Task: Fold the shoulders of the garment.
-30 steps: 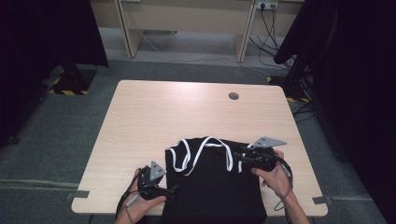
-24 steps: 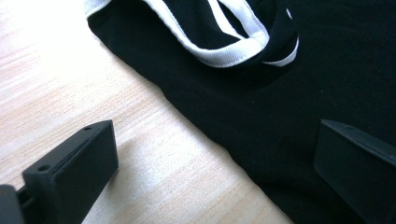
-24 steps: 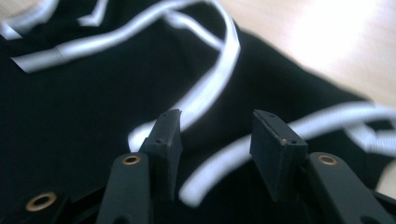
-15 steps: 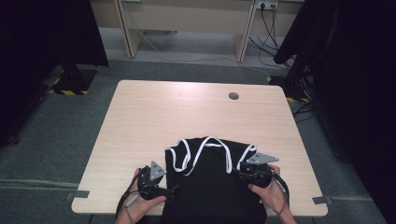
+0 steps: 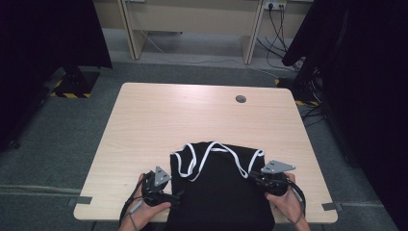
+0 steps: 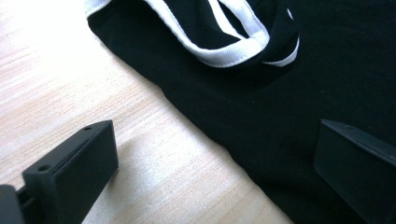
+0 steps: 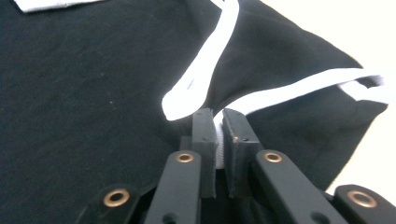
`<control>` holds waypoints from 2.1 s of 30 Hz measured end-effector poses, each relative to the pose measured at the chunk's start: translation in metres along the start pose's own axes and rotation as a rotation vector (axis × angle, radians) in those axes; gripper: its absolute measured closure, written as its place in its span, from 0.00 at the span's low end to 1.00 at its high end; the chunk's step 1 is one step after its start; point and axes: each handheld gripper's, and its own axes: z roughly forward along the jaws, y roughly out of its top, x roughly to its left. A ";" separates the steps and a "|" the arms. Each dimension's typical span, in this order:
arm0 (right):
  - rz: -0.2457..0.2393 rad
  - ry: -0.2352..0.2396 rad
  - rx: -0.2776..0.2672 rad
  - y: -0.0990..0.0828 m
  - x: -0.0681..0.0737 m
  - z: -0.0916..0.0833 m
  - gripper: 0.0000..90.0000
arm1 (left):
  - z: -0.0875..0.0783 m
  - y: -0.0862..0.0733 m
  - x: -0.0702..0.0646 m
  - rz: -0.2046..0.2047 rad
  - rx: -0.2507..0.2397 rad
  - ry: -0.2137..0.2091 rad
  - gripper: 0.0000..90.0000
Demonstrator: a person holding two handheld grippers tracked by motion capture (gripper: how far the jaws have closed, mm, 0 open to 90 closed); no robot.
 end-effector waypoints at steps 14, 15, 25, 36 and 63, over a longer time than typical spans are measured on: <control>0.102 -0.021 -0.006 -0.006 -0.014 -0.004 0.55 | 0.000 0.000 0.000 0.001 0.002 0.000 0.00; 0.100 -0.022 0.001 -0.005 -0.014 -0.004 0.55 | 0.000 0.000 0.000 0.002 0.003 0.001 0.00; 0.104 -0.044 -0.015 0.001 -0.025 0.006 0.57 | 0.011 0.011 0.010 -0.013 0.003 0.017 0.00; 0.129 -0.066 -0.015 0.011 -0.039 0.015 0.57 | 0.021 0.021 0.021 -0.025 0.001 0.029 0.00; 0.154 -0.088 -0.047 0.003 -0.029 -0.007 0.22 | 0.008 0.014 0.024 -0.026 -0.016 -0.054 0.02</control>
